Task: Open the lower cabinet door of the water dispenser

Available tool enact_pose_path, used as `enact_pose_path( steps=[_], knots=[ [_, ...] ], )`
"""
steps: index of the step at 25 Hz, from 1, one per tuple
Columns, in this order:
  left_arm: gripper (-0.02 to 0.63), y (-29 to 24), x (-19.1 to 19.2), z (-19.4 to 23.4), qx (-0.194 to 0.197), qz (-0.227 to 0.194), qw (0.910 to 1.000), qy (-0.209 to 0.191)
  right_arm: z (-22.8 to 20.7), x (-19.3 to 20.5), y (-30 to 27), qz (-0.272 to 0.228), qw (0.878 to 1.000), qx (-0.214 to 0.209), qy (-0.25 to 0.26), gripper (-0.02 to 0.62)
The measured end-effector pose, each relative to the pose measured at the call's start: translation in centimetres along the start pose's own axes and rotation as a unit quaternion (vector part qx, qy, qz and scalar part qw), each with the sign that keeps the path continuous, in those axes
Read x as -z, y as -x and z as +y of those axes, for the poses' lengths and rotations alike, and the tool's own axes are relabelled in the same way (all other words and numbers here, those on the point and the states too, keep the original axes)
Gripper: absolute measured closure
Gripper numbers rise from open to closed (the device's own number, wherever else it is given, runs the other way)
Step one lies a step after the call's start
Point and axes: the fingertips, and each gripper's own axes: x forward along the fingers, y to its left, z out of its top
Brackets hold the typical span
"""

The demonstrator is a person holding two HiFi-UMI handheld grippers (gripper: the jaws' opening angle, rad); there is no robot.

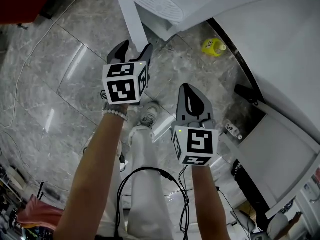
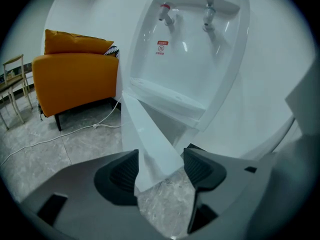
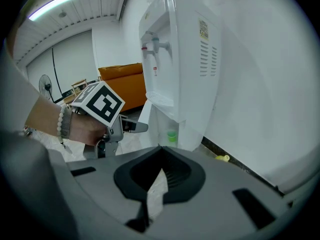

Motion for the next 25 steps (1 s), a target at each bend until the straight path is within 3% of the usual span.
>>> enact_pose_path(
  steps=[15, 25],
  knots=[
    [0.42, 3.6, 1.0, 4.3, -0.032, -0.006, 0.999, -0.03, 1.5, -0.5, 0.6, -0.004, 1.0, 0.004, 0.014, 0.591],
    [0.434, 5.3, 0.9, 8.1, -0.053, -0.016, 0.9978, -0.035, 2.1, 0.1, 1.4, -0.002, 1.0, 0.006, 0.02, 0.591]
  ],
)
